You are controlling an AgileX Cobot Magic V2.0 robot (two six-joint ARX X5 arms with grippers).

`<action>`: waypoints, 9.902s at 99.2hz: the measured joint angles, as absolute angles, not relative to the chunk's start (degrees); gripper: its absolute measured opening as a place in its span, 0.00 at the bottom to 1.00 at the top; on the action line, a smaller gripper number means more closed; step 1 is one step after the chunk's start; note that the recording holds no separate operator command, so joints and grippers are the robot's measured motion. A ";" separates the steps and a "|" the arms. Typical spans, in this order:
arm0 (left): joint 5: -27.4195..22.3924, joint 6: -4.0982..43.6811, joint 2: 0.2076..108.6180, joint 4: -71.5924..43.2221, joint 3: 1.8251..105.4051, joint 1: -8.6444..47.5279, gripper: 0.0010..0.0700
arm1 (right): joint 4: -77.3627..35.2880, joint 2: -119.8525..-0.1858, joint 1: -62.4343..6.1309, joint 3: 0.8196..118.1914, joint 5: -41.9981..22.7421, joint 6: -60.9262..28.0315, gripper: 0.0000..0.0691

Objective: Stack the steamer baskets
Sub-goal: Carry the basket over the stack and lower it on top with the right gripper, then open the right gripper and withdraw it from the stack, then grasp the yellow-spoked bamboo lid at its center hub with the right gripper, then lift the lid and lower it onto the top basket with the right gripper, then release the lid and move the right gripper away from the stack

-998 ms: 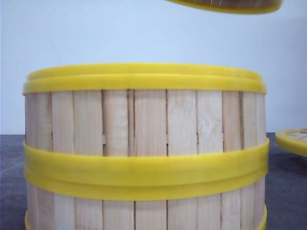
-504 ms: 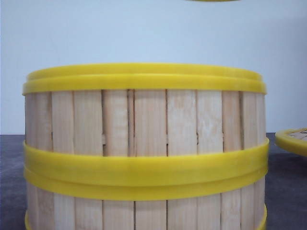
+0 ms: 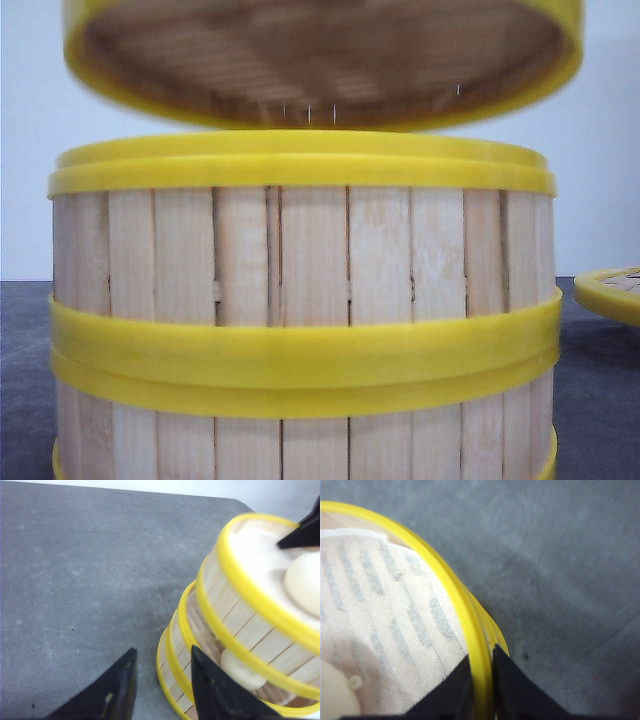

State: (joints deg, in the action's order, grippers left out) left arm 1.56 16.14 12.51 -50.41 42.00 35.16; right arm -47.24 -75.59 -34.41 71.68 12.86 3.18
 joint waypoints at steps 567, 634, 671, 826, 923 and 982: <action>1.52 16.80 12.51 -53.43 42.00 35.16 0.25 | -54.26 -85.23 4.71 66.94 1.50 3.16 0.08; 1.52 16.78 12.51 -53.67 42.00 35.16 0.25 | -56.21 -58.65 -7.97 68.66 12.47 2.00 0.08; 1.52 16.64 12.51 -53.67 42.00 35.16 0.25 | -56.82 -53.93 -20.43 73.01 21.82 3.27 0.08; 1.52 16.14 12.51 -53.54 42.00 35.16 0.25 | -49.89 -68.66 -50.00 75.61 15.62 3.22 0.08; 1.52 16.12 12.51 -53.67 42.00 35.16 0.25 | -48.80 -72.64 -50.89 75.61 15.31 3.25 0.08; 1.52 16.12 12.51 -53.78 42.00 35.16 0.25 | -48.10 -72.90 -51.00 75.61 15.86 3.44 0.43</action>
